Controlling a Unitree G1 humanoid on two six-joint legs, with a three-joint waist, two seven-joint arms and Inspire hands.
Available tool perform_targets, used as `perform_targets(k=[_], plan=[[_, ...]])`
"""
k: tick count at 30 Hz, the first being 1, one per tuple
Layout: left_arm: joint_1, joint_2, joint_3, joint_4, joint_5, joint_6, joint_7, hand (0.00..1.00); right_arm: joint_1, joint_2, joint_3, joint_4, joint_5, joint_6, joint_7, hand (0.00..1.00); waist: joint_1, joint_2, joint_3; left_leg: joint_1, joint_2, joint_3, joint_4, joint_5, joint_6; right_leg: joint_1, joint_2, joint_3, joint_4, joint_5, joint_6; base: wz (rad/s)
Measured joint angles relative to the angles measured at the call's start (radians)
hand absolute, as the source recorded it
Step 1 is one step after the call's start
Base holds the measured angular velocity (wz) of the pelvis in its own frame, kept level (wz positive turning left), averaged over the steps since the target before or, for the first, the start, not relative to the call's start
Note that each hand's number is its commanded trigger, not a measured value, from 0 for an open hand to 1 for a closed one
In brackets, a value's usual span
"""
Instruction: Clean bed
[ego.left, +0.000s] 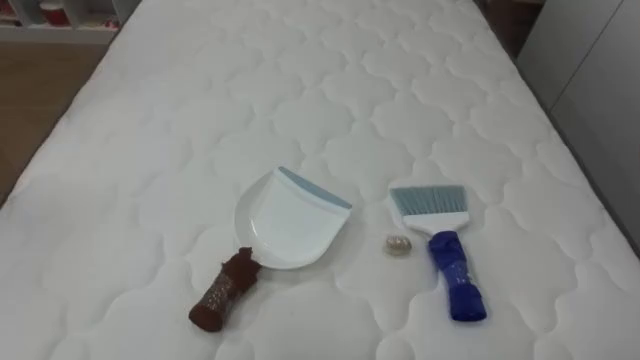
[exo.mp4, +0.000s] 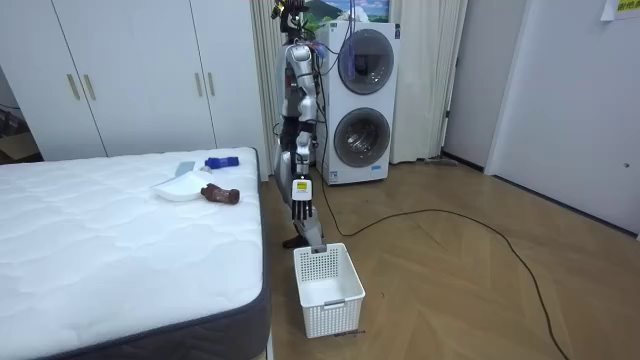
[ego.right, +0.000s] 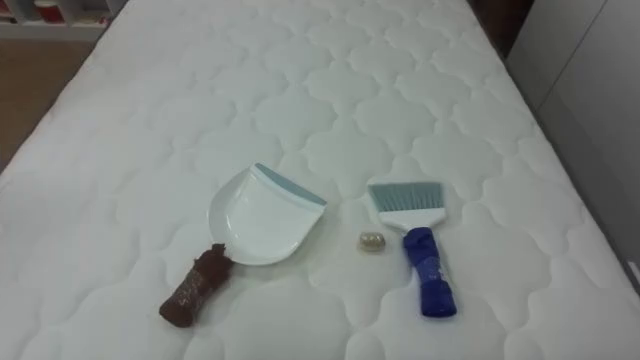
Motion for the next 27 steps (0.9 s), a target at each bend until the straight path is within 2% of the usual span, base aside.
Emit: perform_targets(k=[4,10,14,19,24,27], plan=[[-0.001,0.000,0.000,0.000,-0.001,0.000,0.001,0.00,0.000,0.000,0.001,0.000,0.000,0.011,0.004,0.00,0.000,0.000,0.0003,-0.001,0.000,-0.003,0.000,0.000,0.000,0.004,0.000,-0.001,0.000,0.000,0.000,0.00],[-0.005,0.000,0.013,0.000,-0.002,-0.003,0.014,0.00,0.001,0.000,0.001,-0.007,0.000,0.007,-0.002,0.00,0.001,-0.002,0.0023,-0.001,0.000,-0.002,0.001,0.000,0.000,0.006,0.000,-0.003,0.000,-0.001,-0.001,0.01],[-0.012,-0.002,0.040,0.000,-0.003,-0.013,0.063,0.00,-0.005,-0.001,-0.001,-0.007,0.007,0.006,-0.021,0.00,0.003,-0.007,0.0047,-0.001,0.000,-0.003,0.000,0.000,0.000,0.006,0.000,-0.008,0.001,-0.001,-0.001,0.00],[-0.006,-0.005,0.079,-0.002,-0.006,-0.015,0.122,0.00,-0.005,-0.001,-0.002,-0.007,0.024,0.006,-0.047,0.00,0.004,-0.007,0.0027,-0.001,0.000,-0.002,-0.001,0.000,0.000,0.005,0.000,-0.010,0.000,-0.001,-0.001,0.00],[0.005,-0.006,0.143,-0.027,-0.093,-0.021,0.195,0.00,-0.005,-0.001,-0.002,-0.007,0.025,0.005,-0.058,0.00,0.005,-0.007,-0.0005,-0.006,0.000,-0.003,-0.001,0.000,0.000,0.001,0.000,-0.014,-0.001,-0.001,-0.002,0.01],[0.005,-0.005,0.168,-0.093,-0.169,-0.044,0.259,0.00,-0.013,-0.005,-0.003,-0.005,0.019,-0.010,-0.071,0.00,0.006,-0.006,-0.0007,-0.004,0.001,-0.004,-0.001,0.000,0.000,0.004,0.000,-0.014,-0.001,-0.001,-0.002,0.00]])
